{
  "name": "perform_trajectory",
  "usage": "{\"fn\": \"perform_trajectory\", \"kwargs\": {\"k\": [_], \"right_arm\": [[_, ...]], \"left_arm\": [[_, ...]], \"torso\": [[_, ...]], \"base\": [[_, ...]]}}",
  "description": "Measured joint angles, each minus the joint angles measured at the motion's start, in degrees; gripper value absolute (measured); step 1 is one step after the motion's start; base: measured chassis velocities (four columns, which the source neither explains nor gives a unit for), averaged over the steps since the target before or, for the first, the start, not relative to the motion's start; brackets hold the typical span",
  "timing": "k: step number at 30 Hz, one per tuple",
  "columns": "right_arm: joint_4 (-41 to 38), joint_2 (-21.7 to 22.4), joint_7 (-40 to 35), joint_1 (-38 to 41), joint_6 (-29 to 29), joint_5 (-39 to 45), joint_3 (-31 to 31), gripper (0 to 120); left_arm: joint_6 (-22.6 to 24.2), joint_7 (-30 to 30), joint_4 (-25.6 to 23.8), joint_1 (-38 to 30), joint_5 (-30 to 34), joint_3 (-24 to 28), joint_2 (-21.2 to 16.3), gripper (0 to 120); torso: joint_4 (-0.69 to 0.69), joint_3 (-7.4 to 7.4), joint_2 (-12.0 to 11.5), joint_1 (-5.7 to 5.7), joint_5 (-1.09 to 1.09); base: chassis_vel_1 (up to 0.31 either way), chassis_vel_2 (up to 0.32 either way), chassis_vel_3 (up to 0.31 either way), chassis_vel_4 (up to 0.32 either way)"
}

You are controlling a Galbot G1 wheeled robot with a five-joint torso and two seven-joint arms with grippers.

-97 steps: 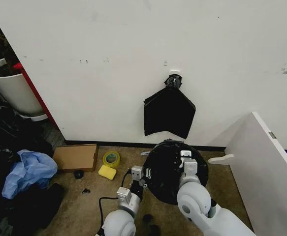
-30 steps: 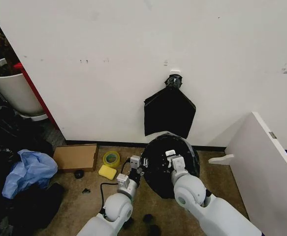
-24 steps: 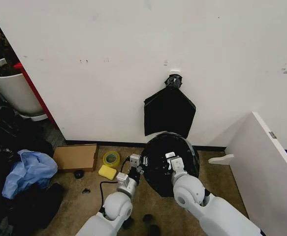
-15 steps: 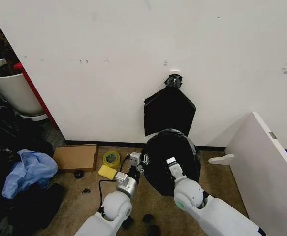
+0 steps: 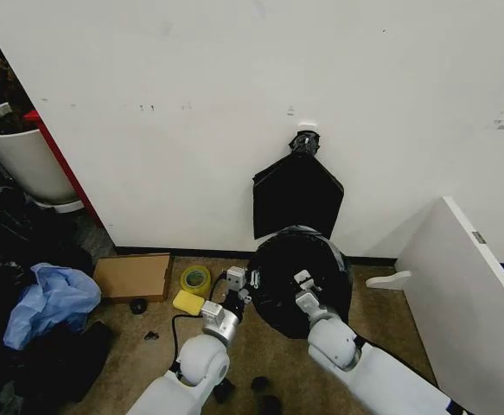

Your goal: Place the garbage bag over the trash bin.

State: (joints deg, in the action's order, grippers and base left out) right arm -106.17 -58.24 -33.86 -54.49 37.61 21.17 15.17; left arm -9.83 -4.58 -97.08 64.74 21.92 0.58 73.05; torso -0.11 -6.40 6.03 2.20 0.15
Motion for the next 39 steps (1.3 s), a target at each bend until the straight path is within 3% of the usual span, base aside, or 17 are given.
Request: {"fn": "perform_trajectory", "kwargs": {"k": [4, 9, 17, 23, 28, 30, 33, 34, 36, 39], "right_arm": [[-3.66, 0.68, -2.29, 1.34, 4.29, 12.85, 0.04, 0], [0.02, 1.11, -2.41, 3.41, 4.48, 14.71, 1.39, 0], [7.19, 0.26, -0.22, 5.82, 4.38, 3.82, 2.78, 0], [8.55, -0.36, -0.2, 6.62, 4.17, -2.13, 2.28, 0], [8.56, -0.33, -0.66, 5.82, 0.68, -4.58, 1.51, 0], [7.52, -0.19, 0.15, 3.91, -7.54, -4.56, 0.4, 0], [5.4, 0.74, 7.46, -0.26, -25.13, -4.86, -2.54, 0], [5.4, 0.74, 7.46, -0.26, -25.13, -4.86, -2.54, 0], [2.84, 1.77, 13.64, -3.27, -34.03, -5.19, -4.87, 1], [-2.36, 3.54, 21.2, -7.85, -41.91, -6.12, -7.89, 15]], "left_arm": [[0.0, -0.02, 0.1, -0.46, 0.07, 0.09, -0.05, 0], [0.0, 0.0, -0.36, -0.57, 0.05, 0.1, 0.04, 0], [-0.07, 0.29, -3.22, 0.53, -0.23, -0.06, -0.3, 0], [-0.49, 0.42, -3.6, 1.18, -0.45, -0.19, -0.31, 0], [-0.89, 0.42, -3.17, 1.22, -0.55, -0.46, -0.21, 0], [-1.09, 0.13, -2.16, 0.89, -0.37, -0.86, -0.05, 0], [-1.23, -0.13, -1.14, 0.31, 0.01, -1.54, 0.04, 0], [-1.23, -0.13, -1.14, 0.31, 0.01, -1.54, 0.04, 0], [-1.2, -0.14, -0.81, -0.06, 0.48, -1.78, 0.05, 0], [-0.63, -0.25, -0.71, -0.55, 1.39, -2.17, 0.05, 0]], "torso": [[0.0, 0.0, 0.01, 0.0, -0.01], [0.0, 0.0, 0.01, 0.0, 0.0], [0.0, 0.0, 0.01, 0.0, 0.0], [0.0, 0.0, 0.01, 0.0, 0.0], [0.0, 0.0, 0.01, 0.0, 0.0], [0.0, 0.0, 0.01, 0.0, 0.0], [0.0, 0.0, 0.01, 0.0, 0.0], [0.0, 0.0, 0.01, 0.0, 0.0], [0.0, 0.0, 0.01, 0.0, 0.0], [0.0, 0.0, 0.01, 0.0, 0.0]], "base": [[0.0, 0.0, 0.0, 0.0], [0.0, 0.0, 0.0, 0.0], [0.0, 0.0, 0.0, 0.0], [0.0, 0.0, 0.0, 0.0], [0.0, 0.0, 0.0, 0.0], [0.0, 0.0, 0.0, 0.0], [0.0, 0.0, 0.0, 0.0], [0.0, 0.0, 0.0, 0.0], [0.0, 0.0, 0.0, 0.0], [0.0, 0.0, 0.0, 0.0]]}}
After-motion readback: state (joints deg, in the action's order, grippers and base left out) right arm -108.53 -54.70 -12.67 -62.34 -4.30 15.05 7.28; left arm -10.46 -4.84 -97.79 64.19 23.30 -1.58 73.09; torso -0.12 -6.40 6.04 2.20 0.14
